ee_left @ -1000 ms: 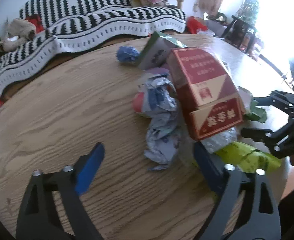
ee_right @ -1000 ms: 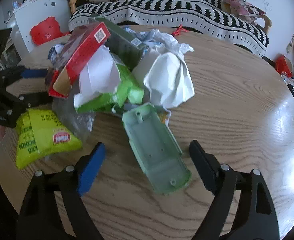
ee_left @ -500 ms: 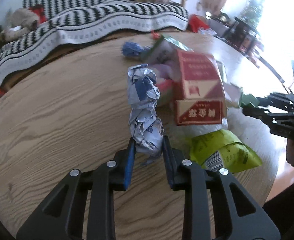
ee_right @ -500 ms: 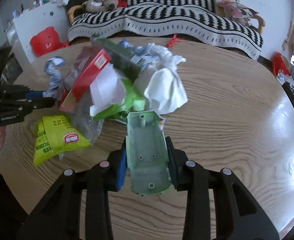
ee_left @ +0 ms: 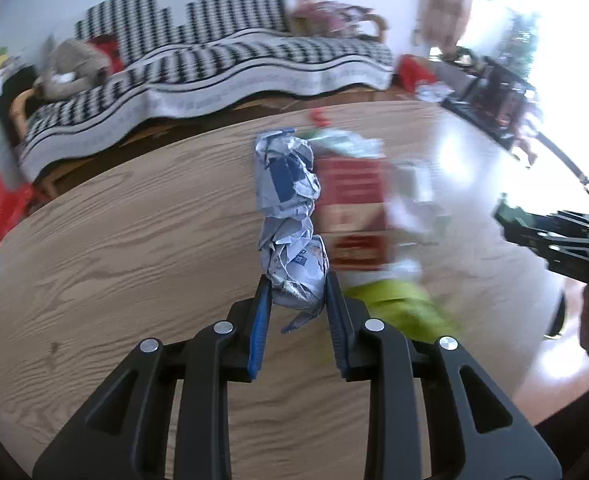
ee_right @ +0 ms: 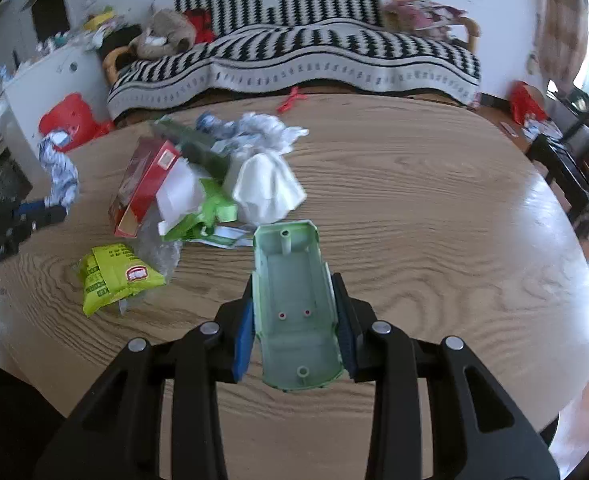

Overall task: Collect trash
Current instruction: 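Carry both items to the black bin and open both tools to drop them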

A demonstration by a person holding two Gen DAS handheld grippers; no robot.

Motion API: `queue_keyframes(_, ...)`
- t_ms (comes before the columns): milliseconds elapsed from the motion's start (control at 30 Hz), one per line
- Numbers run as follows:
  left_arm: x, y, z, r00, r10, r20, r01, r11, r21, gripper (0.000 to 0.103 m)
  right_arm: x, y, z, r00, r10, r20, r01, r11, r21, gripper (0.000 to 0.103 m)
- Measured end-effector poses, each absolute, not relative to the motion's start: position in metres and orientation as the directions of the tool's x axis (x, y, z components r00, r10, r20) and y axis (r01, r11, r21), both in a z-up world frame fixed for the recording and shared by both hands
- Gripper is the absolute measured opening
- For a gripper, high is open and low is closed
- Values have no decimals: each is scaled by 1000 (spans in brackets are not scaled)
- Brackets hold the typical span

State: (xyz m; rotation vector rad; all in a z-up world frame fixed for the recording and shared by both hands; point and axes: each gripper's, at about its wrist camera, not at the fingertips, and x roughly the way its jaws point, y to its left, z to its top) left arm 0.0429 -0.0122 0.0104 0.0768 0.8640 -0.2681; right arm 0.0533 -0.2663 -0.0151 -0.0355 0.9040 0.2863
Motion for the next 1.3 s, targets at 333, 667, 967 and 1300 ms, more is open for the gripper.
queue_keyframes(333,8,-173,1,513,-415,-751,529,842,-104,27,7,-393,10,634,94,-768,11,991,131,35)
queue_keyframes(667,-17,-345,-26,310,-574,-758,732,652,-195,27,-71,-567,-22,581,-77,-810,367,913,176,35)
queue_keyframes(967,-51,-463,-82,90,-622,-778,814,497,-302,27,-131,-661,-75,490,-90,-867,529,821,214,35)
queue_keyframes(1300,-49,-511,-125,55,-567,-822,810,506,-295,27,-127,-682,-88,478,-80,-875,577,780,244,36)
